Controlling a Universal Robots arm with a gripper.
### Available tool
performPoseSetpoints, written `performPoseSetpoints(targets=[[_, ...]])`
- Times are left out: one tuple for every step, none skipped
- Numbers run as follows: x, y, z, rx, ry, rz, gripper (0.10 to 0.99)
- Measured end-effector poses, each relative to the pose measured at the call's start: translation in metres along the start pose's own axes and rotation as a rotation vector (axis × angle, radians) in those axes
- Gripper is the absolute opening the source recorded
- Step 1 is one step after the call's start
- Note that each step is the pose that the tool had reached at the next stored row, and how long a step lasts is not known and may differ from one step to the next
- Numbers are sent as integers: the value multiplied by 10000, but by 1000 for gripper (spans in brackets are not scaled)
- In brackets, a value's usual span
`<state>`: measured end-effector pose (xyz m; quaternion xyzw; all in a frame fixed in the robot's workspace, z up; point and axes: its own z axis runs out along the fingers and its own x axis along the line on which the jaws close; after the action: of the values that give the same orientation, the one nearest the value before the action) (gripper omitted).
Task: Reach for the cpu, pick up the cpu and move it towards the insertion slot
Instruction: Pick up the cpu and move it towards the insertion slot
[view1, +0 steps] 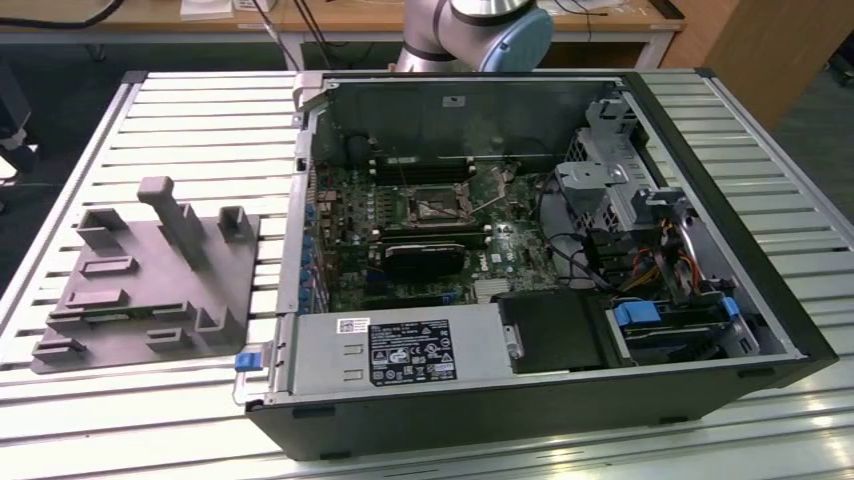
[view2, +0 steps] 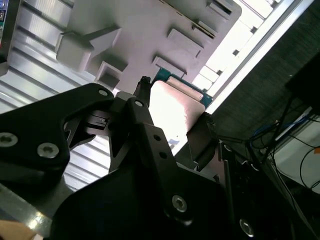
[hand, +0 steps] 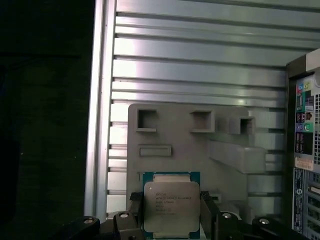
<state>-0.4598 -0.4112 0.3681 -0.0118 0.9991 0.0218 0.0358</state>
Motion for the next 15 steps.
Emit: performPoseSetpoints(targets=[[-2,2,-32,0,-8,0,541],[-4,3,-60,0,-16,0,541],[-6,5,-87,0,-23,-1,541],[-8,8,-118,0,-31,-1,541],[-11,10,-148,0,-38,-2,541],[-13,12,-177,1,-43,-2,541],[-15,13,-204,1,-51,-2,541],[-17,15,-230,0,-58,-3,541],[-19,17,-258,1,-63,-3,541],[-21,19,-282,1,-68,-3,541],[-22,20,-307,2,-72,-3,541],[-24,22,-331,2,-78,-3,541],[-26,24,-356,2,-86,-4,541],[-28,26,-376,1,-91,-4,541],[-27,26,-378,1,-94,-4,541]])
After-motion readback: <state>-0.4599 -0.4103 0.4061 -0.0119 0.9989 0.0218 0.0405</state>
